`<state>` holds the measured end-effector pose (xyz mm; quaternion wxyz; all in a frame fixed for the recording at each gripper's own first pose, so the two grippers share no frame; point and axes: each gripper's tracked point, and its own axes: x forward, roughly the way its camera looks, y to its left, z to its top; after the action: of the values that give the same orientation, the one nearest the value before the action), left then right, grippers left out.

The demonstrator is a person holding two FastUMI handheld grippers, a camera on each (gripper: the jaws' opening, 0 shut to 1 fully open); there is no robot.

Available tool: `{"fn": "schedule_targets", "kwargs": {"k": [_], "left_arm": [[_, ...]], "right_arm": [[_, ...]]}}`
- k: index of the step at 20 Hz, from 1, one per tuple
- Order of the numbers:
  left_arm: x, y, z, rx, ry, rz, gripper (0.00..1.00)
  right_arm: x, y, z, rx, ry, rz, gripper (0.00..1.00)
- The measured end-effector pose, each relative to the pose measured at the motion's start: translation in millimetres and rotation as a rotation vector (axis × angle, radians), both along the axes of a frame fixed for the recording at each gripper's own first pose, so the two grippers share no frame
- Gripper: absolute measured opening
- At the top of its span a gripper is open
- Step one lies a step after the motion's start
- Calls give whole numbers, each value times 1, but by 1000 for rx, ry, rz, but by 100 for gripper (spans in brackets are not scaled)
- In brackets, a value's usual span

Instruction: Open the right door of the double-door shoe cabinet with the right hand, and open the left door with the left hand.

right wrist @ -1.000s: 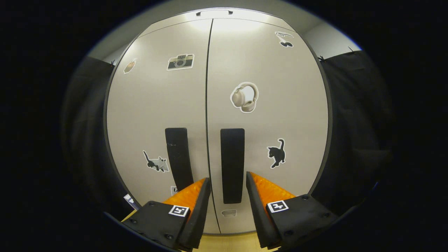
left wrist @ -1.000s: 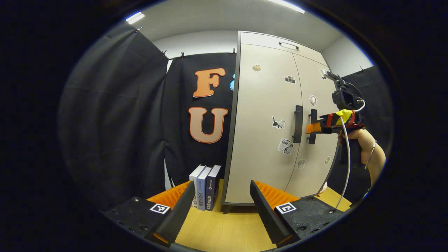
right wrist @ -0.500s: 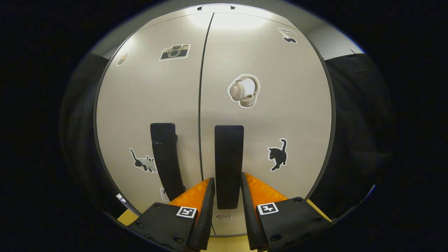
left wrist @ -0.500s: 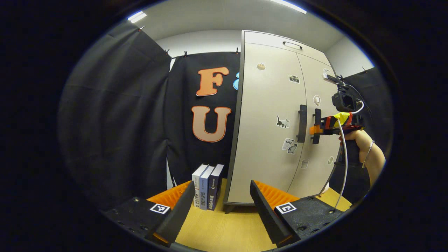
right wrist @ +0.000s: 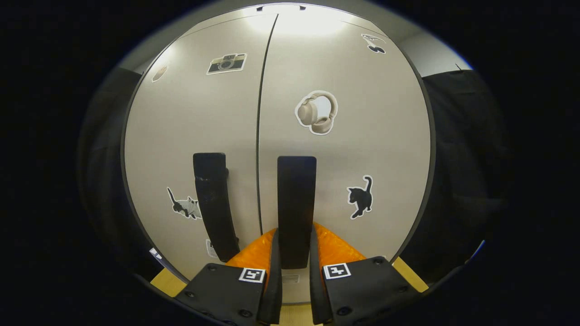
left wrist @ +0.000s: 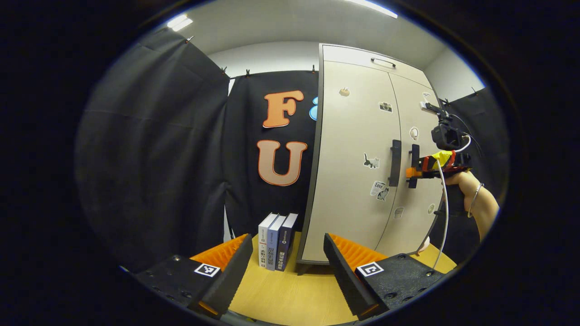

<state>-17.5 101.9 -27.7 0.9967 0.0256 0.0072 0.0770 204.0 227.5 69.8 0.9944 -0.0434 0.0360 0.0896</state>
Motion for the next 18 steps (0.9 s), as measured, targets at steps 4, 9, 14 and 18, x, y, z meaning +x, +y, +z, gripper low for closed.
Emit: {"fn": "schedule_targets", "kwargs": {"k": [4,9,14,18], "left_arm": [[-16,2,-1,3,1,9,94],[-29,-1,11,5,-23,6,94],[-47,-3,19,-3,-39,9,94],[-56,-7,24,1,-41,15,94]], "right_arm": [[-7,-4,2,-11,-1,9,26],[-21,-9,2,-22,9,47,19],[-35,-18,3,-20,6,68,19],[-42,-25,4,-38,3,77,19]]}}
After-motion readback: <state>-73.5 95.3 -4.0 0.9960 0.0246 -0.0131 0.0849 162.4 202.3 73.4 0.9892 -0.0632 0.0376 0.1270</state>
